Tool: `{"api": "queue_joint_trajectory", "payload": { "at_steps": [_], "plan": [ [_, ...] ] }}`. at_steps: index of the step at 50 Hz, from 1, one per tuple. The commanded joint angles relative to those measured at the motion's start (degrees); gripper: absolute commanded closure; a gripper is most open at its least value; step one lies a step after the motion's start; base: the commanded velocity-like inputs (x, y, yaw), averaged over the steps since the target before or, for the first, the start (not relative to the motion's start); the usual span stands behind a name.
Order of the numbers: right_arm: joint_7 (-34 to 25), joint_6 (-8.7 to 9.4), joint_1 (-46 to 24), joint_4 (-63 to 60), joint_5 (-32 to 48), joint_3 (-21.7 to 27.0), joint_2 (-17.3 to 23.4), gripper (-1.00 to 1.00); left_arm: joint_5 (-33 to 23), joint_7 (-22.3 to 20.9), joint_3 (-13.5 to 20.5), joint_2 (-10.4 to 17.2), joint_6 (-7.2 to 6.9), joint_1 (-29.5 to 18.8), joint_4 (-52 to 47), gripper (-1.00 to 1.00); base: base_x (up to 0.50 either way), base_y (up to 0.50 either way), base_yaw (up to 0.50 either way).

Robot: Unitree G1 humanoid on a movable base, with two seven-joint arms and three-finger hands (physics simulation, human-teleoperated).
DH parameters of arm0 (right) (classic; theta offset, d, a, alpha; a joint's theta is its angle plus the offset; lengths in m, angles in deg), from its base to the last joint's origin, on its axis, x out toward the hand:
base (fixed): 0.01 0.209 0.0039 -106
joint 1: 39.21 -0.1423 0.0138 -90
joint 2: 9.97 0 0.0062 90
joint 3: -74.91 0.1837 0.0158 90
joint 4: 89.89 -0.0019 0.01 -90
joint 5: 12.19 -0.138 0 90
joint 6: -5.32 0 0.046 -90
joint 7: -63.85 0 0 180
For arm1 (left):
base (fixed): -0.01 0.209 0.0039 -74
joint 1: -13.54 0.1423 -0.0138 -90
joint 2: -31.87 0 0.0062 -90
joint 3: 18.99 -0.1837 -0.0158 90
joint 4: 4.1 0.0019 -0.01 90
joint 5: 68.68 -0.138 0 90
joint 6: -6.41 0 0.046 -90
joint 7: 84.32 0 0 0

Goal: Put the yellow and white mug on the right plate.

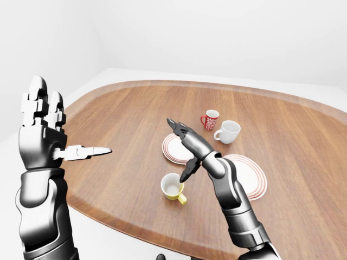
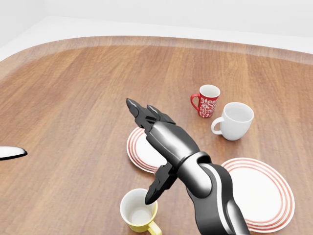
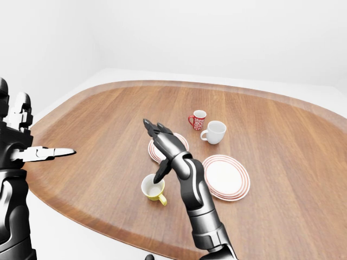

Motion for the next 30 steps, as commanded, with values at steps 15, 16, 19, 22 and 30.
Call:
{"api": "queue_joint_trajectory", "payload": {
  "at_steps": [15,16,19,22,30],
  "plan": [
    [4.6,0.0,5.4,3.0,1.7,-2.6,-1.5,-1.0,-0.1,0.1,-0.1,0.0,0.0,0.0,0.0,-1.0,0.0,0.0,0.0],
    [5.2,0.0,5.6,3.3,2.0,-2.9,-1.6,-1.0,-0.1,0.0,-0.1,0.0,0.0,-0.1,0.1,-1.0,0.0,0.0,0.0],
    [6.3,0.0,5.9,4.1,2.2,-3.3,-1.9,-1.0,-0.1,0.0,-0.1,0.0,0.0,-0.1,0.3,-1.0,0.0,0.0,0.0],
    [7.1,0.0,6.3,4.9,2.5,-3.7,-2.3,-1.0,0.1,0.0,0.1,0.1,0.0,0.0,-0.3,-1.0,0.0,0.0,0.0],
    [8.8,0.0,7.1,7.0,2.9,-4.6,-3.0,-1.0,0.1,0.0,0.1,0.2,0.0,-0.2,0.1,-1.0,0.0,0.0,0.0]
  ]
}}
